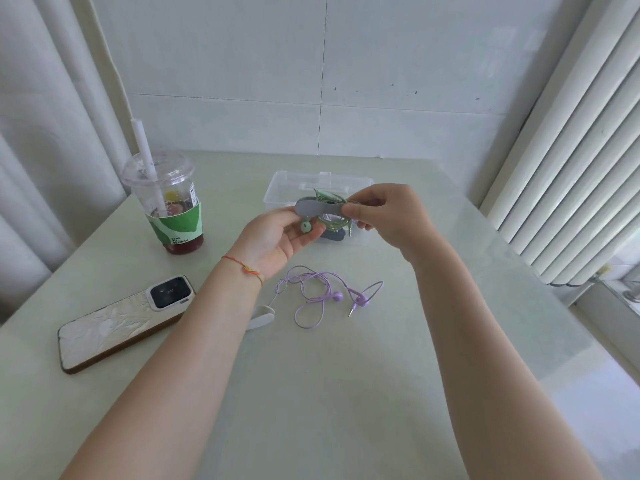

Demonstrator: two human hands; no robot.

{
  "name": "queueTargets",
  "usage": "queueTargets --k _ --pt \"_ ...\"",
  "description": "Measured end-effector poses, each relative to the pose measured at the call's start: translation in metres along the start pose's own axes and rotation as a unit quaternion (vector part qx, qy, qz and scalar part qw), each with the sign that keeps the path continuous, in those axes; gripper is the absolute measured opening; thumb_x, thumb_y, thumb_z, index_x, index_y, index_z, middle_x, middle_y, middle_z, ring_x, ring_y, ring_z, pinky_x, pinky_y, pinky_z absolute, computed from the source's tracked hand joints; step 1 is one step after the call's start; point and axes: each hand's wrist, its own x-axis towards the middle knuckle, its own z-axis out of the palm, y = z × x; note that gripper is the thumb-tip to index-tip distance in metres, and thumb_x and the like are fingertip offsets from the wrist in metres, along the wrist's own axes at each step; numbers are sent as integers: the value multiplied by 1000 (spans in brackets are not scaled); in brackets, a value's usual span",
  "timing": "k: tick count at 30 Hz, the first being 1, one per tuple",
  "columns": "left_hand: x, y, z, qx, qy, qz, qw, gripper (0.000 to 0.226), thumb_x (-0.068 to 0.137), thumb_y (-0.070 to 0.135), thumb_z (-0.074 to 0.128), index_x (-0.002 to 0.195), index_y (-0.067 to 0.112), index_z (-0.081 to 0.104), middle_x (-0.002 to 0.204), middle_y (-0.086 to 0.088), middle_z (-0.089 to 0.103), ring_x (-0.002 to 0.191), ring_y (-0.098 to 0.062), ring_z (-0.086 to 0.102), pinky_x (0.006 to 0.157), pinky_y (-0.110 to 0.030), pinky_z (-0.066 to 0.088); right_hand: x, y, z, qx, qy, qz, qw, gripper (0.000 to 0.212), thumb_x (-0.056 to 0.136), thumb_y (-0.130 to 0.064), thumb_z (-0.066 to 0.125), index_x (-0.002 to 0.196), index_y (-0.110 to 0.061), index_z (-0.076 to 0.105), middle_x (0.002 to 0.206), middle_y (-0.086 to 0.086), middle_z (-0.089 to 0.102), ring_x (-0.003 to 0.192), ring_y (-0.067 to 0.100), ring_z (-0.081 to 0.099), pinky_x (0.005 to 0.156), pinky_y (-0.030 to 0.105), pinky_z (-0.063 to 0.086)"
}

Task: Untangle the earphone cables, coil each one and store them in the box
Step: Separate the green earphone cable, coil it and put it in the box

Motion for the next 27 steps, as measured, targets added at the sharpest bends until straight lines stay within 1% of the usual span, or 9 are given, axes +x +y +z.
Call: queueTargets --k 3,7,11,14,18,21,23,25,27 --pt "-5 -2 4 51 -40 -8 998 15 97 3 48 97 4 63 85 -12 70 72 -22 70 68 -28 60 0 0 1 61 -2 12 998 10 79 -11 78 86 -5 74 66 2 66 56 12 57 56 19 48" --pt "-5 0 1 121 3 15 993 14 94 8 51 93 16 62 91 -4 66 81 -18 65 71 -32 55 1 2 1 79 3 18 997 10 79 -11 78 85 -5 74 67 4 66 57 13 56 56 20 47" --pt "-6 6 0 147 -21 67 987 7 90 19 60 88 21 67 86 0 67 81 -14 63 77 -31 51 4 3 0 67 20 18 997 10 76 -14 80 82 -8 75 69 7 68 58 15 56 57 21 48" --pt "-5 4 -2 218 23 128 967 5 84 21 72 89 23 73 80 4 69 79 -11 62 75 -26 48 4 2 0 72 -5 19 997 7 77 -13 80 82 -10 76 70 6 68 58 14 58 60 23 50" --pt "0 10 -2 262 76 162 948 8 88 18 69 91 23 74 69 12 67 66 -2 58 64 -19 45 9 -4 2 28 -44 35 998 11 81 -8 75 91 -5 75 73 11 69 57 12 60 64 25 51" --pt "15 26 -8 306 165 233 908 12 88 27 67 91 18 74 82 10 69 74 -6 60 71 -23 46 23 -12 -2 3 10 21 1000 6 80 -9 74 82 -15 75 75 13 70 60 15 58 58 26 48" --pt "30 33 -19 403 205 266 851 15 87 25 63 97 22 74 97 5 68 90 -12 62 84 -26 47 34 -17 -6 -5 43 13 999 9 80 -11 73 79 -20 72 75 8 70 60 15 58 58 27 47" --pt "42 32 -28 515 197 238 800 23 87 20 58 106 23 72 110 -4 64 104 -20 59 94 -29 44 46 -18 -5 -29 50 14 998 8 81 -13 72 78 -21 71 73 5 68 60 14 56 60 27 48" --pt "50 25 -34 545 182 200 794 23 89 19 57 105 17 73 114 -8 68 108 -24 60 91 -27 44 58 -16 0 -68 49 24 996 6 82 -15 71 78 -20 70 71 3 65 63 16 54 64 30 49"
